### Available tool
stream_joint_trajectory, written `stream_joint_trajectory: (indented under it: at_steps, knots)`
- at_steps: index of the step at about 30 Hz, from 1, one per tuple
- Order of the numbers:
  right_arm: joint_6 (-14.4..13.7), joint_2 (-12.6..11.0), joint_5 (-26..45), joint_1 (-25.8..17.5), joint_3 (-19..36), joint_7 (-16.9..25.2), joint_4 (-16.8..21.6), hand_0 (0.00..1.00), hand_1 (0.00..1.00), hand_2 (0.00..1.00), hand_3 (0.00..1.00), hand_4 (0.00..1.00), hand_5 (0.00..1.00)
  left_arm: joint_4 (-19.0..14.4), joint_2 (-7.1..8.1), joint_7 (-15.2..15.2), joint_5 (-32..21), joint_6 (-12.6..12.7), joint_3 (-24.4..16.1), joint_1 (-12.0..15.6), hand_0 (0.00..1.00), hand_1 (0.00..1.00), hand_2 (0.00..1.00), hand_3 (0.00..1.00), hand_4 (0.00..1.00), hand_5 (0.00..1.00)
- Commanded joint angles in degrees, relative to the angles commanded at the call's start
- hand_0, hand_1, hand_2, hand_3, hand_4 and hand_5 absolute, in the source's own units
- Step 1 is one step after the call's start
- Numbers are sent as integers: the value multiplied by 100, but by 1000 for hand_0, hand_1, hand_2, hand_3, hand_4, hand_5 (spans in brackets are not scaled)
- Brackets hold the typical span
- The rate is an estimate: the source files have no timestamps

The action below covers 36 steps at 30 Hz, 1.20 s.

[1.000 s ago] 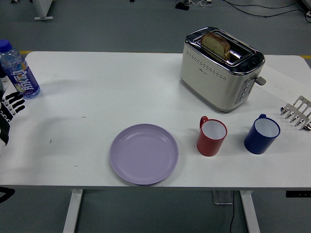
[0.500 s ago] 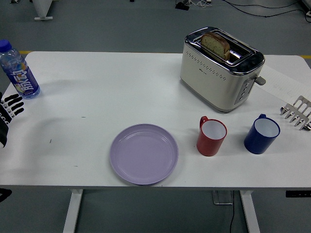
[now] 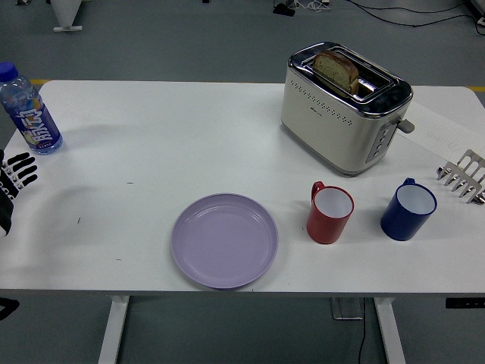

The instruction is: Push plate across desktop

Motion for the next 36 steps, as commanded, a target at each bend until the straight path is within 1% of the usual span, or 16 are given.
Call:
stream_joint_trajectory:
  at_steps: [27,33,36]
  knots:
    - [-3,-4,9,62,4,12,0,641,607,673,614,197,128,55,-36,5,-15,76,-45,-32,734,750,726,670,634,998]
    - [2,-7,18,65,-11,15,0,641,607,673,613,194,125,72,-41,2,-13,74,-60,-27,732,749,726,670,635,998]
    - [4,-10,18,66,-12,18,0,641,607,673,613,194,125,68,-46,3,19,25,-62,-26,732,749,726,670,635,998]
